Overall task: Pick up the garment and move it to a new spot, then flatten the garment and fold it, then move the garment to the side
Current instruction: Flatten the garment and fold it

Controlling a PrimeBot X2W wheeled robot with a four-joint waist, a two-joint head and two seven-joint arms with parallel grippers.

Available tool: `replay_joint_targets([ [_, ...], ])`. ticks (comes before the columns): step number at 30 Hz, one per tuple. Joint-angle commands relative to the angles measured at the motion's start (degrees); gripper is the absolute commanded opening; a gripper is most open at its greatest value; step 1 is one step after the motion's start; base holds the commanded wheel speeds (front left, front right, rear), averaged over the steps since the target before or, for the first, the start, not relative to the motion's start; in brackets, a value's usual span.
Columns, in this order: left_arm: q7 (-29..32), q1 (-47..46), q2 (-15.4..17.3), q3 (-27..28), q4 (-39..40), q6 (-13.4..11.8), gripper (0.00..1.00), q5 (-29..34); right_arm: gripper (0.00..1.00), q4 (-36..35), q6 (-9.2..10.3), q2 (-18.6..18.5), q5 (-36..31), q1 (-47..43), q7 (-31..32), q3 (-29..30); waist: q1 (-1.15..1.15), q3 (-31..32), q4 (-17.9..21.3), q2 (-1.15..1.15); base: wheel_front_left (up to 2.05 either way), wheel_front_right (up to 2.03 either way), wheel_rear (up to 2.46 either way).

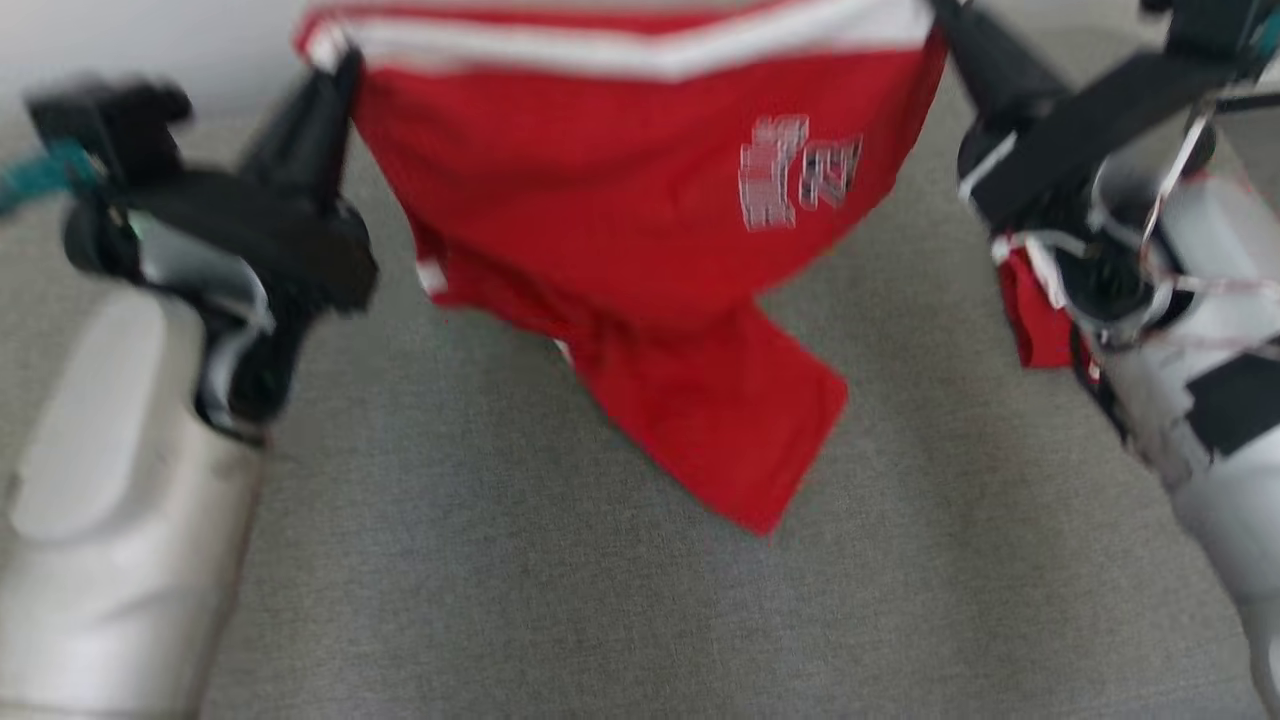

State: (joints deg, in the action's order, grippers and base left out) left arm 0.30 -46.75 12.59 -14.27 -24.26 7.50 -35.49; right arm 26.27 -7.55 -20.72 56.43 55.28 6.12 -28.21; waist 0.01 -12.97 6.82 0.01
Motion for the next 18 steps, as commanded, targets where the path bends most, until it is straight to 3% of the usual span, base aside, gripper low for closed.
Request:
replay_joint_targets([
  [1,-0.4,-4.3,0.7,0.9,-0.8,-0.2,0.00,-0.2,0.00,1.7,0.13,1.0,-1.0,4.3,-1.8,-0.1,-0.01,-7.9,0.8,-0.01,0.00,0.00,0.00],
  [4,-2.1,-13.6,1.8,2.8,-2.4,-0.8,0.00,0.3,0.00,6.4,0.13,3.2,-0.5,14.6,-7.4,2.3,-0.01,-12.6,1.0,-0.01,0.00,0.00,0.00],
  [9,-6.8,-22.4,1.7,5.4,-4.3,-2.1,0.00,0.6,0.00,11.2,0.13,3.3,-5.1,25.2,-15.3,1.6,-0.01,-15.8,0.5,-0.01,0.00,0.00,0.00],
  [13,-10.7,-27.2,1.4,6.3,-5.6,-1.8,0.00,0.7,0.00,14.5,0.14,3.7,-7.9,30.6,-20.0,2.6,-0.01,-17.2,0.5,-0.01,0.00,0.00,0.00],
  [18,-13.7,-30.5,1.3,7.8,-6.3,-1.9,0.00,0.8,0.00,15.7,0.18,3.4,-11.4,33.9,-21.4,5.3,-0.01,-18.7,0.5,-0.01,0.00,0.00,0.00],
])
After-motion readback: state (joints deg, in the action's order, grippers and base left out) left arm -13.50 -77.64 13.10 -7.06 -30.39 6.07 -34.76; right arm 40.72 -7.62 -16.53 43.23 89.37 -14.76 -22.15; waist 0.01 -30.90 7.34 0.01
